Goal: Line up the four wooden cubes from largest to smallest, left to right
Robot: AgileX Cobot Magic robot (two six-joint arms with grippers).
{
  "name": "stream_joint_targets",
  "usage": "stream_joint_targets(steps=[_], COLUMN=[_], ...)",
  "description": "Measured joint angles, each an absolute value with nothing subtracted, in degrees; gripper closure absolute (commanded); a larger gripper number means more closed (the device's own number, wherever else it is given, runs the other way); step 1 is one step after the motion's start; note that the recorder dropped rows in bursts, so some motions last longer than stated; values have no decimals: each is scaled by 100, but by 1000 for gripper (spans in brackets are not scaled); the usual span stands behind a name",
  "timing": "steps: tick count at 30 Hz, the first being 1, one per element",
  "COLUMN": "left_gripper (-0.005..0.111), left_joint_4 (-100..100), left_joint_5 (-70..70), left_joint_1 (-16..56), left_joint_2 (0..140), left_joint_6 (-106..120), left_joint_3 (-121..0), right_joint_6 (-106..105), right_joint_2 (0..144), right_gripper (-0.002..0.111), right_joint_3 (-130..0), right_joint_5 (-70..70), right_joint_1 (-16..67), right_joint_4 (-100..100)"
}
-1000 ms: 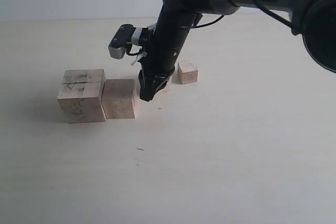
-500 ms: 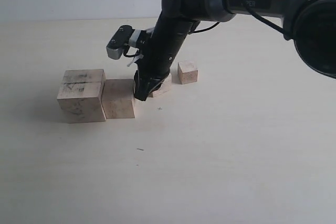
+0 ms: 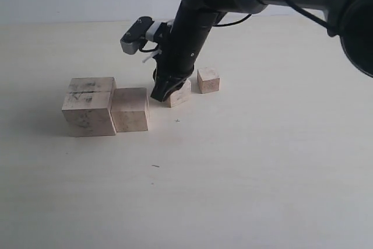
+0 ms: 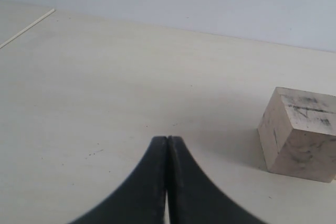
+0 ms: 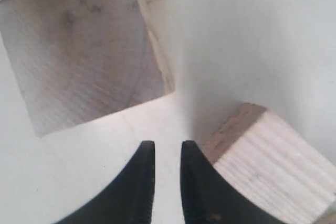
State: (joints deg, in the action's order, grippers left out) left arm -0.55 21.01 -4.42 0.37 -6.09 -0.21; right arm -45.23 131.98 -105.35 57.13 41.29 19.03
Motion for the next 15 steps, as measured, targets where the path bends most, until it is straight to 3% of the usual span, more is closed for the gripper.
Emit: stream_joint_targets(steps=[9,12,15], left_gripper=[107,107,107], left_joint_4=[-55,-55,-55], left_joint_5=[2101,2101,2101], left_joint_1=[-442,-442,-442], left_joint_2=[37,37,37], left_joint_6=[-609,-609,-609], left_joint_3=[-21,-21,-21], right_joint_6=[-3157,-2436,-2134], right_joint_2=[12721,12721,12721], right_gripper=[89,79,57], right_joint_3=[-10535,-10535,-10535], right_joint_5=[5393,5229,5066], right_joint_1=[4129,4129,4118], right_joint_4=[1563,1105,724])
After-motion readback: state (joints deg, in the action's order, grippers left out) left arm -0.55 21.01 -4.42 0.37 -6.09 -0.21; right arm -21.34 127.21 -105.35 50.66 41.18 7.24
